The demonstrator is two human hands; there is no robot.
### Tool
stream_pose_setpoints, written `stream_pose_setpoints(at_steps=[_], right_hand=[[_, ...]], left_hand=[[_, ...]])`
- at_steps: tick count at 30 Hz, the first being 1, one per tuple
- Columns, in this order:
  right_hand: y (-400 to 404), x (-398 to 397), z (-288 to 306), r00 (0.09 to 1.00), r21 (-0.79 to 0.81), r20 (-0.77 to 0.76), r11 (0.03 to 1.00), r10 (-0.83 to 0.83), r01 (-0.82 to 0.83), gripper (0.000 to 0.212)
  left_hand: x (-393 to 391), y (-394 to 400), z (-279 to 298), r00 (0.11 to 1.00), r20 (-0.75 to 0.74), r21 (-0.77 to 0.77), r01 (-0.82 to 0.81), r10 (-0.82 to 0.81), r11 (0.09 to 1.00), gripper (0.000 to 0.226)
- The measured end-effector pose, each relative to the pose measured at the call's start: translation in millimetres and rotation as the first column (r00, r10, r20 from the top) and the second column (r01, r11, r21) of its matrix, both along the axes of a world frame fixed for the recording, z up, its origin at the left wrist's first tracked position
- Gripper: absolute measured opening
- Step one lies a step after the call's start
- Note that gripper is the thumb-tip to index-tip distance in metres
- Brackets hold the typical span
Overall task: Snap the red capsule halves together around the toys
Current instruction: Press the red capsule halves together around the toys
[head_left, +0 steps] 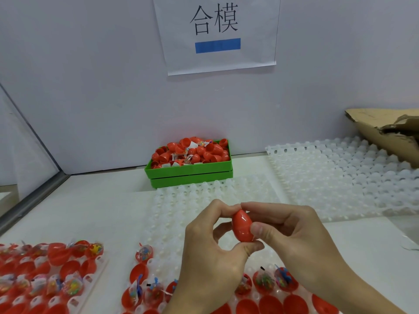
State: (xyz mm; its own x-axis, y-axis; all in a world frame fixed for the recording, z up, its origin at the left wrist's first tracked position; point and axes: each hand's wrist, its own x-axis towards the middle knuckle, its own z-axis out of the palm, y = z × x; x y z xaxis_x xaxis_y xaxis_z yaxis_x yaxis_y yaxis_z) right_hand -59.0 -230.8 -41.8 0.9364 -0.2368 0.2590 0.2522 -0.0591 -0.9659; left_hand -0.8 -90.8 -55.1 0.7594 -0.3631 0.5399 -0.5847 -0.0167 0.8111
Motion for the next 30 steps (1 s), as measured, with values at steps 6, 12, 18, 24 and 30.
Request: stream_pose_setpoints(at_steps=[6, 12, 18, 24, 30], right_hand=[[3, 0, -3, 1.000, 0.000, -0.007, 1.000, -0.006, 0.006, 0.035], [2, 2, -2, 0.999, 0.033, 0.004, 0.999, 0.033, -0.033, 0.034], [-9, 7, -3, 0.950, 0.441, -0.004, 0.853, 0.312, -0.278, 0.030], [-2, 4, -5, 0.997, -0.067, -0.038, 0.995, 0.073, -0.075, 0.021], [-39, 9, 9, 0.980, 0.097, -0.116, 0.980, -0.163, 0.174, 0.027]], left_hand=[[1, 1, -3, 0.997, 0.056, 0.058, -0.062, 0.059, 0.996, 0.042], [0, -2, 1, 0.954, 0.262, 0.163, -0.194, 0.148, 0.967, 0.052], [-2, -1, 6, 0.975, 0.208, 0.114, -0.108, 0.083, 0.988, 0.043], [3, 1, -2, 0.955, 0.279, 0.190, -0.153, 0.096, 0.970, 0.047], [3, 1, -5, 0.957, 0.274, 0.227, -0.163, 0.098, 0.960, 0.066]])
